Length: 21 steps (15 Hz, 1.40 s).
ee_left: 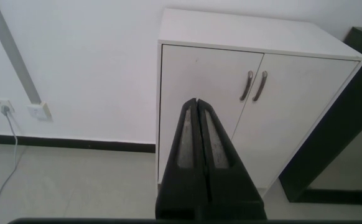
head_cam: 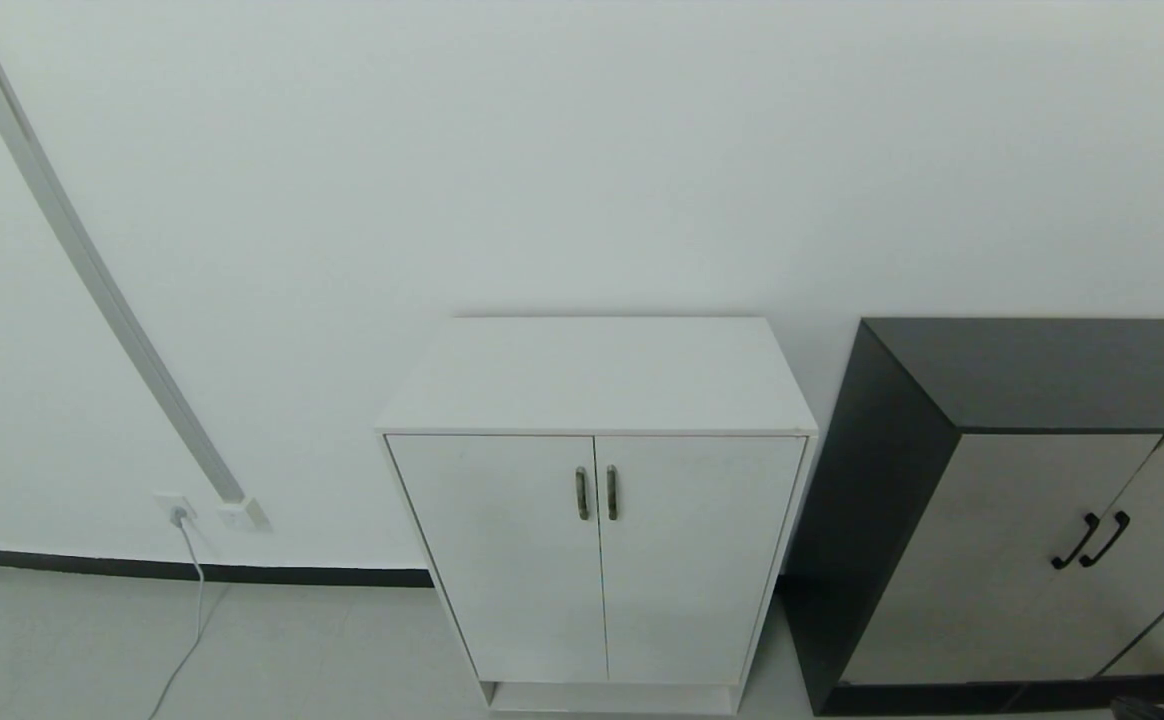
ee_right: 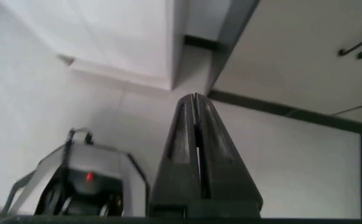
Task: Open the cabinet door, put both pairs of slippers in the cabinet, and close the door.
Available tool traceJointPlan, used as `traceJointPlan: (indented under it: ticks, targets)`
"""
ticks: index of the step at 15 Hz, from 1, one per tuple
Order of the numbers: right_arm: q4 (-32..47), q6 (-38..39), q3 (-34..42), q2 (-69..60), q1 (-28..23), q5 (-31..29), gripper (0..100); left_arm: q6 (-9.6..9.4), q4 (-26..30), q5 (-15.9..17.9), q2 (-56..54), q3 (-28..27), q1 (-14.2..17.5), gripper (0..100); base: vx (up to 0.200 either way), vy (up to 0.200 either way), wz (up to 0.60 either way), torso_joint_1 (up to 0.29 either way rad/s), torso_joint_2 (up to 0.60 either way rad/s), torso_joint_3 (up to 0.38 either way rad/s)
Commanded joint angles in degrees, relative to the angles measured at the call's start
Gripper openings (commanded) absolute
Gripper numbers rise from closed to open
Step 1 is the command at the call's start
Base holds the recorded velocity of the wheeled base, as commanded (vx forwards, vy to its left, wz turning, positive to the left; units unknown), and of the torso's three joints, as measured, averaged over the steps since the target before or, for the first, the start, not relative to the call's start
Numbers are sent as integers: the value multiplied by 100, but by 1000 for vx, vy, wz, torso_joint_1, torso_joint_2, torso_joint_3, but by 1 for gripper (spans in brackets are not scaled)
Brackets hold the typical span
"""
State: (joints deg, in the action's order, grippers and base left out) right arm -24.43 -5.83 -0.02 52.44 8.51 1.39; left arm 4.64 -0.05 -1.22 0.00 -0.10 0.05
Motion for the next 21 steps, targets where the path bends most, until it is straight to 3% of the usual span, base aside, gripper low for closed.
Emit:
traceJointPlan:
  ticks: [1, 5, 11, 13, 18, 21]
  targets:
    - [1063, -33, 2, -1500, 19, 265, 0, 1, -4, -1, 0, 1, 4, 0, 0, 0, 0, 0, 0, 0]
    - [2258, -50, -24, -2669, 46, 538, 0, 1, -4, -1, 0, 1, 4, 0, 0, 0, 0, 0, 0, 0]
    - [2452, 222, 2, -2933, 634, 476, 0, 1, -4, -19, 9, 1, 4, 0, 0, 0, 0, 0, 0, 0]
    - [2461, 187, 2, -2959, 388, 467, 0, 1, -4, -10, 0, 1, 4, 0, 0, 0, 0, 0, 0, 0]
    - [2461, 108, 2, -3557, -772, 450, 0, 10, -4, -19, 0, 1, 4, 0, 0, 0, 0, 0, 0, 0]
    - [2461, 126, 2, -4260, -1000, 450, 0, 10, -4, -19, 0, 1, 4, 0, 0, 0, 0, 0, 0, 0]
